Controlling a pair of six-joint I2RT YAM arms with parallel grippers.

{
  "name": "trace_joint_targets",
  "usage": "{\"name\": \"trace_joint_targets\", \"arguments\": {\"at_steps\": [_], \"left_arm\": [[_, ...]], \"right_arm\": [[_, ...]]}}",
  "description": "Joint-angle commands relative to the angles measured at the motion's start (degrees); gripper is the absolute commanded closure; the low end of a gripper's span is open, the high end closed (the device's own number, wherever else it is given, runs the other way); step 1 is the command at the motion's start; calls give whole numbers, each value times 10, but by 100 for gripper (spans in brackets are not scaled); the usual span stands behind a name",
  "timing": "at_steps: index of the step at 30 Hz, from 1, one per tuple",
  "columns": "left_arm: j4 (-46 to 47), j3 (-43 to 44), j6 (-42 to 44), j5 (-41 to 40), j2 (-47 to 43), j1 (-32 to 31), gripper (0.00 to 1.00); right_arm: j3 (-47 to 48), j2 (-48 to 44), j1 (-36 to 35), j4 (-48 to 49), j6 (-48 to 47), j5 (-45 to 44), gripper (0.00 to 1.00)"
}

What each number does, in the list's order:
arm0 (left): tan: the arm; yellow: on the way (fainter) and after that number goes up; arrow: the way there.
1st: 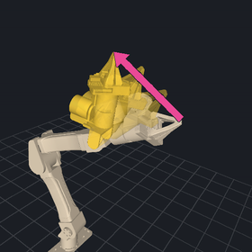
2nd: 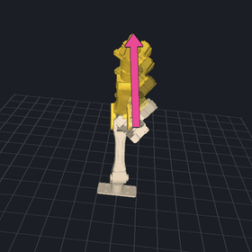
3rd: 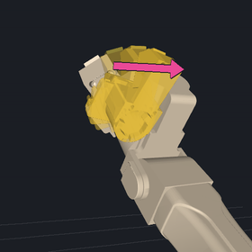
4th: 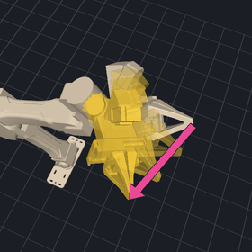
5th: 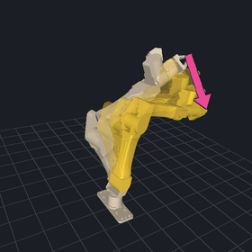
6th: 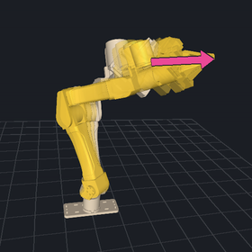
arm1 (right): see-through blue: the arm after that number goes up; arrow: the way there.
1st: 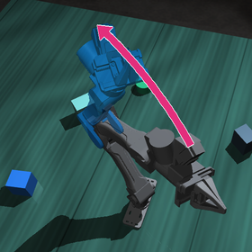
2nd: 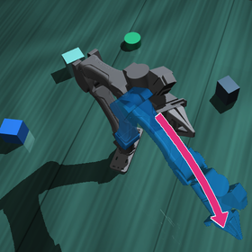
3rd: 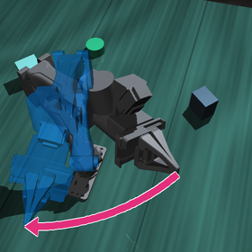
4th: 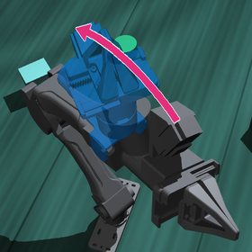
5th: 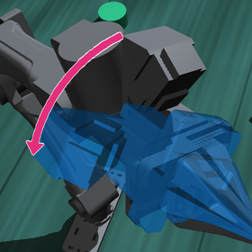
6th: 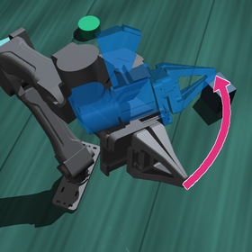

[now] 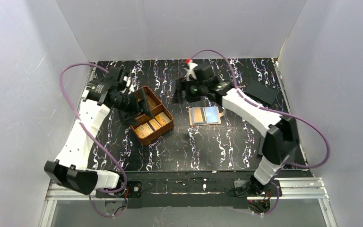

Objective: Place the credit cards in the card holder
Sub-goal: Pick up the credit card from the storage box.

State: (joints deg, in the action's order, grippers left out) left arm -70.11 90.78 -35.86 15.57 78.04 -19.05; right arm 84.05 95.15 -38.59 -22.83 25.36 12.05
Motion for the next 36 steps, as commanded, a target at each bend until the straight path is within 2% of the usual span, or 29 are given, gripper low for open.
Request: {"name": "trace_joint_targets", "arguments": {"at_steps": [1, 5, 10, 12, 13, 15, 18, 27, 36], "left_arm": [[-147, -37, 50, -51, -27, 62, 30], [-166, -56, 29, -31, -43, 129, 32], [-190, -29, 17, -11, 2, 201, 32], [-180, -44, -1, 35, 24, 247, 33], [-168, -61, -19, 65, 34, 260, 39], [-133, -95, -58, 112, 47, 267, 43], [-90, -133, -110, 143, 47, 267, 43], [-53, -228, -163, 103, 18, 267, 47], [-41, -237, -165, 101, 44, 267, 46]], "right_arm": [[113, 98, -69, -10, 5, 9, 22], [172, 189, -90, 44, 71, 52, 29], [274, 302, -109, 43, 122, 106, 40], [284, 325, -113, 59, 134, 122, 43], [281, 334, -115, 66, 142, 132, 46], [268, 347, -118, 79, 151, 149, 50], [248, 351, -126, 87, 141, 159, 51], [220, 373, -133, 103, 131, 180, 53], [230, 394, -134, 99, 125, 184, 53]]}}
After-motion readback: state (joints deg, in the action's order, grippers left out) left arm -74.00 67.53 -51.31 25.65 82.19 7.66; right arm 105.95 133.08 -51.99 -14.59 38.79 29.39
